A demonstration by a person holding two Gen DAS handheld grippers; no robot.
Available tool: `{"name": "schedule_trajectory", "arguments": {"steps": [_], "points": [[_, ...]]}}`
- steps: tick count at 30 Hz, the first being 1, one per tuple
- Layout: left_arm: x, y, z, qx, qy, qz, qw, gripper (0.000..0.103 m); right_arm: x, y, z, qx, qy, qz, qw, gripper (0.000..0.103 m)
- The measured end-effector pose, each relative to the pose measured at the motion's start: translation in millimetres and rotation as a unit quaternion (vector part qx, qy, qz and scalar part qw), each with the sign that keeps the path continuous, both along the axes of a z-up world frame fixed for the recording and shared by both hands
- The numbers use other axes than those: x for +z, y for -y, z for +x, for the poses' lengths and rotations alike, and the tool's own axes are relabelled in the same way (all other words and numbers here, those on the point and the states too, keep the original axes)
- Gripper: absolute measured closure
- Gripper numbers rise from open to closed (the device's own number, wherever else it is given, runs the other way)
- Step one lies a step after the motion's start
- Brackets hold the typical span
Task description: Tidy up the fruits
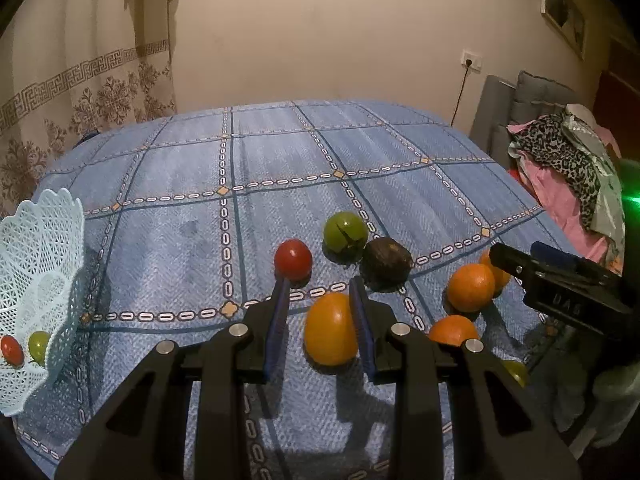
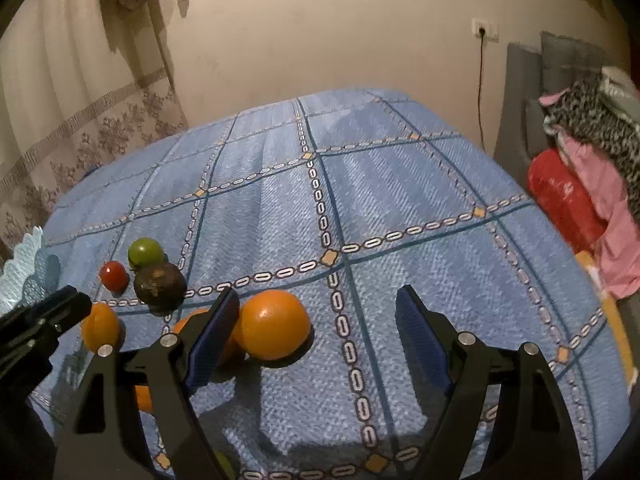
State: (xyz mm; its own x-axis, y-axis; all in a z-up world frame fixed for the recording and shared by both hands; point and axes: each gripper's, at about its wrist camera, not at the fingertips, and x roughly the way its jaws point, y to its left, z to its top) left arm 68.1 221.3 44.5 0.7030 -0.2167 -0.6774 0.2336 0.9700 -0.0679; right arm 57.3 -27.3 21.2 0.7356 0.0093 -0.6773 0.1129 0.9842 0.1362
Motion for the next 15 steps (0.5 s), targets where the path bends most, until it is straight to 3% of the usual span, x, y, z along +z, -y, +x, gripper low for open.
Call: {"name": "schedule_trajectory", "arguments": {"steps": [11,15], "points": [[-4.4,-0.9,1.9,-0.003,-0.011,-0.003,0.9999,0.069,1.9,-2.6,-7.5,0.008,0.0,-0.02,1.0,0.023],[-6.5,1.7,1.7,-0.006,-0.015,-0.002,0.9999,0.052,-3.1,0.0,-15.7,0.017,-0.014,-0.004,1.0,0.023]]}}
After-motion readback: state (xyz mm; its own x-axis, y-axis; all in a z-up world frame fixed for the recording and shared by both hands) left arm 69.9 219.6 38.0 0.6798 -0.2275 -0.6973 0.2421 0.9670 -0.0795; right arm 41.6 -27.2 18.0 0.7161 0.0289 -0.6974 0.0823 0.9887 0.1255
